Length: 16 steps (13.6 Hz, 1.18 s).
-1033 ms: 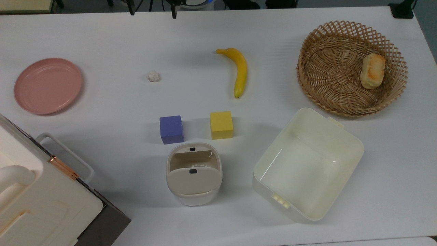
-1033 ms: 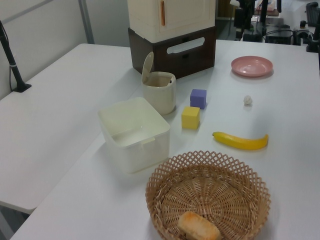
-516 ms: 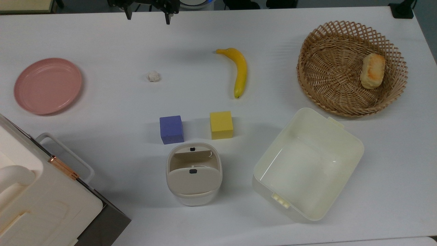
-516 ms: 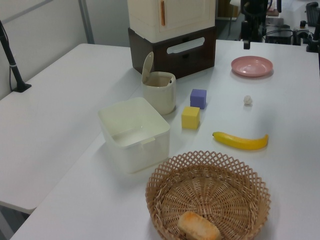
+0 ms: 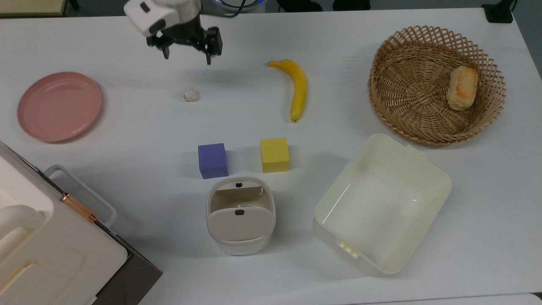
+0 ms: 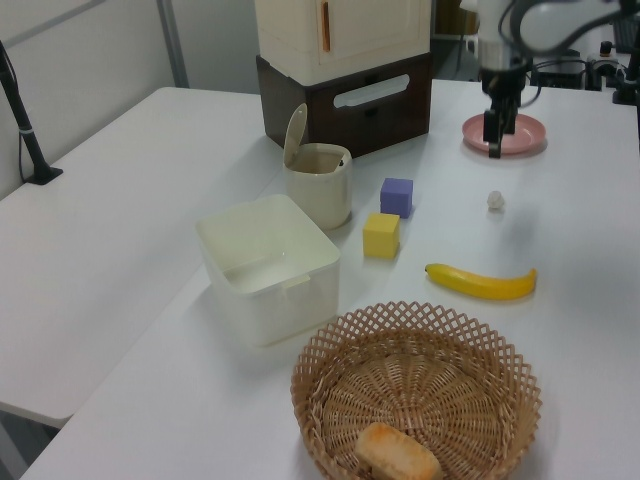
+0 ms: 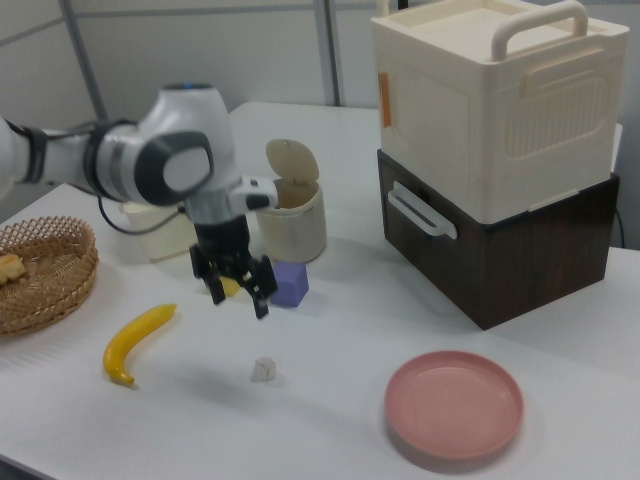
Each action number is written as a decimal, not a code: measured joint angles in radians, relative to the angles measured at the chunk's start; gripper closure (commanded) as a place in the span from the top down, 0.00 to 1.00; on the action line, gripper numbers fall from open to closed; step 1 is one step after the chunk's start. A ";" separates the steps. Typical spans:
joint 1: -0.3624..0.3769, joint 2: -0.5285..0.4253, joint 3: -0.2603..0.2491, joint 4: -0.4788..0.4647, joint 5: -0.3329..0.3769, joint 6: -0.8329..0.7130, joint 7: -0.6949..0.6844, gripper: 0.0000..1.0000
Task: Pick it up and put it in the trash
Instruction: 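Move the open gripper over the small white paper ball, then lower the gripper and close it on the white paper ball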
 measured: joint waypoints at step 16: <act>-0.039 0.146 0.000 -0.095 -0.057 0.208 -0.005 0.69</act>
